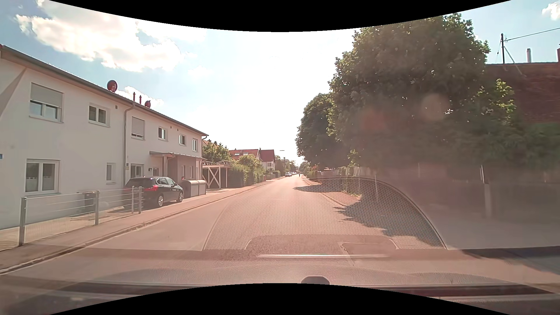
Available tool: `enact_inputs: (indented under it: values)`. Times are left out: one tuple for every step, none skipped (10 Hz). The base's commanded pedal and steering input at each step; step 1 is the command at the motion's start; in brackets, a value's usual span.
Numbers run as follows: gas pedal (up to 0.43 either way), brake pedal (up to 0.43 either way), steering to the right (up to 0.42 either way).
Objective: Follow the waypoints while adhering to traffic rules and regulations
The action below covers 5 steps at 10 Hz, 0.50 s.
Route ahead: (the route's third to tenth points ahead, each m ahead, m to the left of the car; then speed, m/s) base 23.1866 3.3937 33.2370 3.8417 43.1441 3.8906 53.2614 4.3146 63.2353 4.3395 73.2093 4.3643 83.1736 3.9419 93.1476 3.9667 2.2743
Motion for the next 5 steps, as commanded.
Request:
enact_inputs:
  values:
    - [0.177, 0.0, -0.003]
    - [0.189, 0.0, -0.003]
    - [0.22, 0.0, -0.003]
    - [0.22, 0.0, -0.003]
    - [0.22, 0.0, -0.002]
